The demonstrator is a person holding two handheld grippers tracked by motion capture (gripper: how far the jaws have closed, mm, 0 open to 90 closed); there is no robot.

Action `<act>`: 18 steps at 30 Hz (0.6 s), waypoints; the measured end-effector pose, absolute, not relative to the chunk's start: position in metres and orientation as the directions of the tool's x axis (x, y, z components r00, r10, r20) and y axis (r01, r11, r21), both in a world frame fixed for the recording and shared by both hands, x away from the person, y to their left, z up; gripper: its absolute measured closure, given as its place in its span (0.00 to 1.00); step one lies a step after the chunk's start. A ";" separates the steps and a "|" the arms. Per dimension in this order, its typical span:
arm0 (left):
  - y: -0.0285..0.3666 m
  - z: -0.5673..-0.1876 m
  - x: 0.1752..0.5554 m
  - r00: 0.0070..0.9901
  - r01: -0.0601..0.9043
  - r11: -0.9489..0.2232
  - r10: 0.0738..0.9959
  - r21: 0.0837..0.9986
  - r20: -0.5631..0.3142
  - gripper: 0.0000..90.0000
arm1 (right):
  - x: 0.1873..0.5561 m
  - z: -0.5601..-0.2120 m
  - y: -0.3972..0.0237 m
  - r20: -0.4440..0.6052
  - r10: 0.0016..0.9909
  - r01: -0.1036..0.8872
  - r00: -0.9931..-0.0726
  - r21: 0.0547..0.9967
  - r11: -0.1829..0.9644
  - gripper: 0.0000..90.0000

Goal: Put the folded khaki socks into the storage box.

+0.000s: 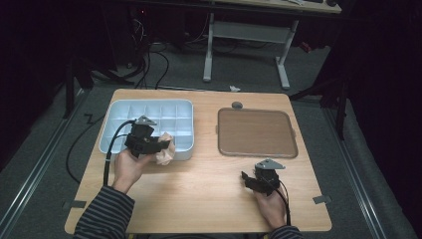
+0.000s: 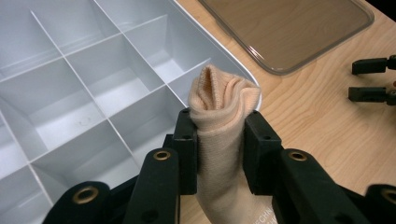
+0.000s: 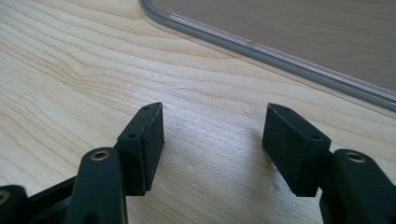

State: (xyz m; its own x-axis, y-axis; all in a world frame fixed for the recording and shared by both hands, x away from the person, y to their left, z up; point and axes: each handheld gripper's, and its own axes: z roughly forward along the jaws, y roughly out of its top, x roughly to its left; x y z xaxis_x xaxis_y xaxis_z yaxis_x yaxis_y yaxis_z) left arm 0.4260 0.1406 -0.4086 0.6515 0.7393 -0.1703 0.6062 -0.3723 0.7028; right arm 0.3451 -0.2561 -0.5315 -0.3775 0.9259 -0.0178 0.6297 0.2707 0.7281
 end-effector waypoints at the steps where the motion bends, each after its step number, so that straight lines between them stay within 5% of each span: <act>1: 0.141 -0.407 0.427 0.651 0.605 -0.372 0.741 0.704 -0.168 0.78 | 0.345 -0.532 -0.256 -0.018 0.926 0.630 -0.378 0.728 0.271 0.43; 18: 0.155 -0.397 0.441 0.629 0.605 -0.363 0.763 0.708 -0.146 0.78 | 0.345 -0.531 -0.256 -0.017 0.926 0.630 -0.377 0.728 0.270 0.43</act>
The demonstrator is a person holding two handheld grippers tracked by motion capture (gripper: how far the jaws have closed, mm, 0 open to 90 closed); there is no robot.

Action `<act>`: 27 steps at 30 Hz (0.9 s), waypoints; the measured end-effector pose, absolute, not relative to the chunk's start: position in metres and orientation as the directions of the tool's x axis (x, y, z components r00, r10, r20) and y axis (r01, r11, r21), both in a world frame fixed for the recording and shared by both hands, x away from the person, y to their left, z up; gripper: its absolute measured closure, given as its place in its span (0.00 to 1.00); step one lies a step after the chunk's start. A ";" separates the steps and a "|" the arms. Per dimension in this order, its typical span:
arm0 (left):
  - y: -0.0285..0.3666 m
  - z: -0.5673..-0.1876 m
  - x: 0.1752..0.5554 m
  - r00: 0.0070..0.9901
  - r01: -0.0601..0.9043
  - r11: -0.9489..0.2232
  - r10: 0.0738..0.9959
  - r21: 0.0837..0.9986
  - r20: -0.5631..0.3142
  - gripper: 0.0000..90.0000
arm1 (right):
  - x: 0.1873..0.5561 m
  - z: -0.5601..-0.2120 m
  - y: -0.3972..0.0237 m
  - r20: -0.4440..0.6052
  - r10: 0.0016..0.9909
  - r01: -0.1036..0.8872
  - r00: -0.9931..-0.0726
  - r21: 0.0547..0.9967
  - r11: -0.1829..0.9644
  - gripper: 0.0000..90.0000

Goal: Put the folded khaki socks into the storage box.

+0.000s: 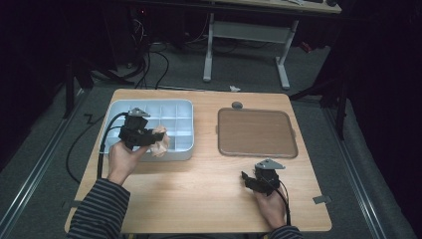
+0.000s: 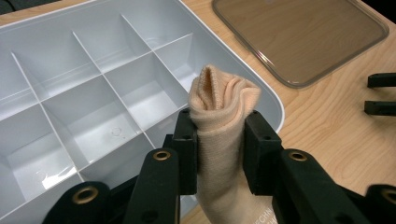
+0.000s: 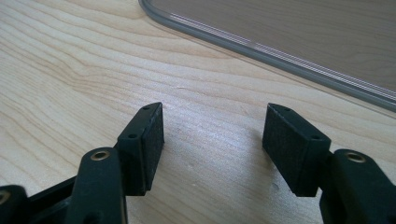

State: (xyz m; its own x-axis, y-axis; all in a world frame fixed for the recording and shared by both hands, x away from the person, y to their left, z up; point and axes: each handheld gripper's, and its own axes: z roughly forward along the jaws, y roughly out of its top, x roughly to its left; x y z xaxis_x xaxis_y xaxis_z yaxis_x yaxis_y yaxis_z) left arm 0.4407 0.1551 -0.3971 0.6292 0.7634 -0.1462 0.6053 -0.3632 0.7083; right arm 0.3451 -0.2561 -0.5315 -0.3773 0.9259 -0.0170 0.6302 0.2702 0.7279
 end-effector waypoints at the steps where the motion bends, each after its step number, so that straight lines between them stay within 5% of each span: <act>1: 0.156 -0.398 0.442 0.627 0.606 -0.363 0.766 0.708 -0.144 0.78 | 0.345 -0.532 -0.256 -0.018 0.926 0.629 -0.378 0.728 0.271 0.43; 27: 0.178 -0.420 0.471 0.580 0.652 -0.338 0.799 0.679 -0.159 0.78 | 0.345 -0.532 -0.256 -0.019 0.925 0.629 -0.379 0.729 0.272 0.43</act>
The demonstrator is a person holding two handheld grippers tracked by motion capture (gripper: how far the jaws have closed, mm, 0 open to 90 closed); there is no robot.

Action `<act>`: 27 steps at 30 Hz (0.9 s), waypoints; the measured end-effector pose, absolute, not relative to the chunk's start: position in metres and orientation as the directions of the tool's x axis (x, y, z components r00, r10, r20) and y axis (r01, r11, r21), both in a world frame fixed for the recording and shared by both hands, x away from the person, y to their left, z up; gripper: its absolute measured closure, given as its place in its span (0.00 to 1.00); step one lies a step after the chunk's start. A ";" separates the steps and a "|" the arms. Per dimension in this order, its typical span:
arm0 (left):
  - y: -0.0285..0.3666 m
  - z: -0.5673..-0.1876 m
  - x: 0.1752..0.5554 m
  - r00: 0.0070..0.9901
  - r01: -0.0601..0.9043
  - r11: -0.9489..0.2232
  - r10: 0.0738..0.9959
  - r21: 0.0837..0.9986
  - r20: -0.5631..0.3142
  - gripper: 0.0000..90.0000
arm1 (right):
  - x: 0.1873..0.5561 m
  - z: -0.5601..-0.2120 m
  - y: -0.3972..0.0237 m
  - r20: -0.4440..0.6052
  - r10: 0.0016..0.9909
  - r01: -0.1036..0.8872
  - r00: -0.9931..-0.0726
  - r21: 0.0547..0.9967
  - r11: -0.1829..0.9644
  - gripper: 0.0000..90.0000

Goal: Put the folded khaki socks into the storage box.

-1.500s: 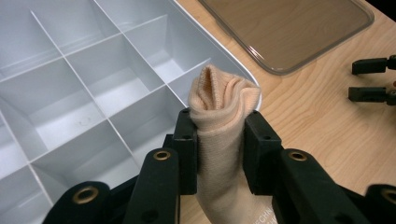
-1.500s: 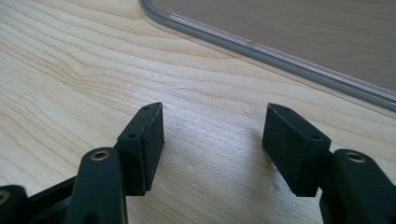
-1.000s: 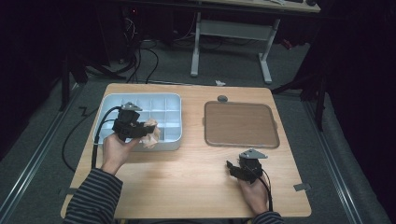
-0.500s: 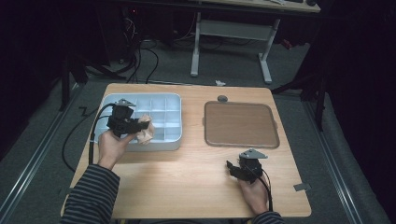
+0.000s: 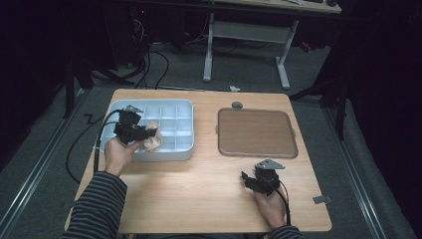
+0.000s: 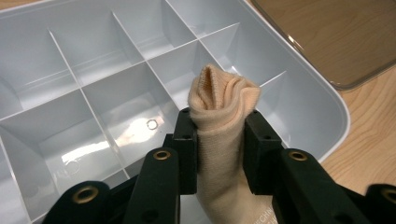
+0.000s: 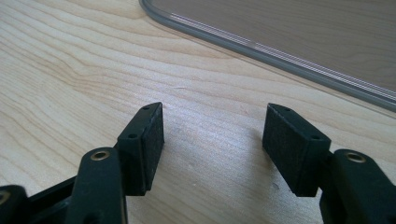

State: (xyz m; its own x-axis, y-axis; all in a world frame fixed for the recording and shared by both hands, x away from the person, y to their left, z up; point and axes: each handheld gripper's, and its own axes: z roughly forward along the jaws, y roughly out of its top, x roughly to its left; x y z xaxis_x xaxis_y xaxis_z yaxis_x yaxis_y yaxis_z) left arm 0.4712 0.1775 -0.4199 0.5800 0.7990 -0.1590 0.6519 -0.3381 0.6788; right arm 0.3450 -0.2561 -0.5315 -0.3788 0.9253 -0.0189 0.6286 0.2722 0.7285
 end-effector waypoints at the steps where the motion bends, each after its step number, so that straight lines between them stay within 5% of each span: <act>1: 0.178 -0.421 0.472 0.580 0.653 -0.340 0.799 0.677 -0.158 0.78 | 0.345 -0.532 -0.256 -0.019 0.925 0.628 -0.379 0.729 0.273 0.43; 27: 0.183 -0.454 0.482 0.559 0.719 -0.367 0.810 0.590 -0.178 0.78 | 0.345 -0.532 -0.256 -0.020 0.925 0.627 -0.381 0.729 0.274 0.43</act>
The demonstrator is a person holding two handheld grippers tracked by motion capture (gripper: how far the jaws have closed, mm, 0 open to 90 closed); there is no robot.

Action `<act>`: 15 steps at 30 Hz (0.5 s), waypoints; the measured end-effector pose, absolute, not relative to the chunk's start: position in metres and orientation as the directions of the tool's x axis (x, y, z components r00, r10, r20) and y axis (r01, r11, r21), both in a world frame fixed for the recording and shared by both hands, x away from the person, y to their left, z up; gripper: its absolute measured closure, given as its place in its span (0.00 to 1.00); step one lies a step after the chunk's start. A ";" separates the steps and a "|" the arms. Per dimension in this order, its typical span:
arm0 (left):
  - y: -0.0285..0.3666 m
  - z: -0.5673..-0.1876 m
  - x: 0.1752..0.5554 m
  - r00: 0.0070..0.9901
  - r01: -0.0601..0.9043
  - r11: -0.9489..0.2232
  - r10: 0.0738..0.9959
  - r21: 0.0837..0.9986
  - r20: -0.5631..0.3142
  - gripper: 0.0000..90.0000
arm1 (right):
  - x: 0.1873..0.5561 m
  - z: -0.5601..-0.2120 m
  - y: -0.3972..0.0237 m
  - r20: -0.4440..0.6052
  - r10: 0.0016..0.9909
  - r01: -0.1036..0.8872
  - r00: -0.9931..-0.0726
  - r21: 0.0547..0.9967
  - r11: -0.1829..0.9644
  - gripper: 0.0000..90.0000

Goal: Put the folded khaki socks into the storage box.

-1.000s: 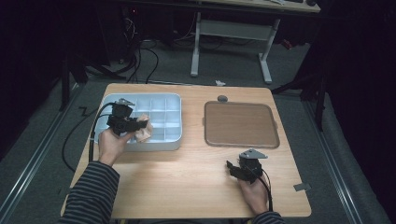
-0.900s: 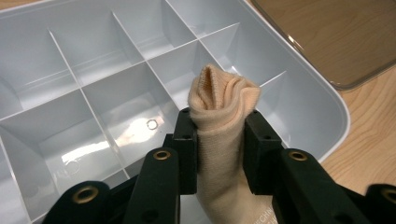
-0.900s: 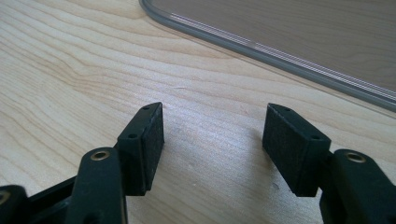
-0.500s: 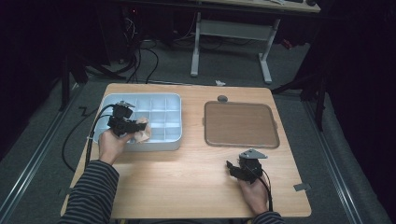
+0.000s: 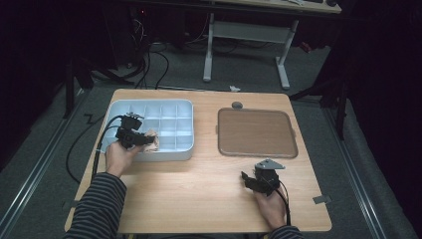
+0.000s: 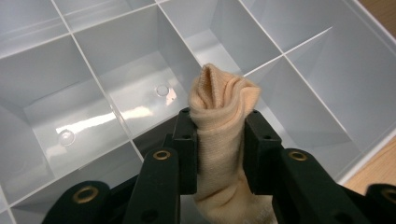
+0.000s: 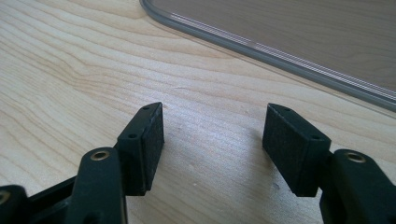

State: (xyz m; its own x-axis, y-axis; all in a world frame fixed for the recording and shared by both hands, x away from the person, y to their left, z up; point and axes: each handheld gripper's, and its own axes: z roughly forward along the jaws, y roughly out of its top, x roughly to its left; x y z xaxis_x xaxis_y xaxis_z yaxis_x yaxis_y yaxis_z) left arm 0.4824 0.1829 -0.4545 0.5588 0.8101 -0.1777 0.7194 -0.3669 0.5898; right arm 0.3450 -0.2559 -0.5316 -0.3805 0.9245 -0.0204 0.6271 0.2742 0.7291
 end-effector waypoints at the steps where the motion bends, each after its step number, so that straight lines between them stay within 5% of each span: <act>1: 0.183 -0.455 0.483 0.559 0.720 -0.368 0.809 0.588 -0.179 0.78 | 0.345 -0.532 -0.256 -0.020 0.925 0.627 -0.380 0.729 0.274 0.43; 15: 0.176 -0.472 0.490 0.560 0.743 -0.415 0.815 0.525 -0.148 0.77 | 0.345 -0.532 -0.256 -0.020 0.924 0.627 -0.381 0.729 0.275 0.43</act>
State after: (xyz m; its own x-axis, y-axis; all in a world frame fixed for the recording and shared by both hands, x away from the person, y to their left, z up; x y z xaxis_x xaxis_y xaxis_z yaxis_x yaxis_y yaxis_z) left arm 0.4897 0.1761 -0.4720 0.5602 0.8150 -0.1485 0.7431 -0.4151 0.5249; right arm 0.3449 -0.2559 -0.5316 -0.3813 0.9242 -0.0204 0.6268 0.2746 0.7292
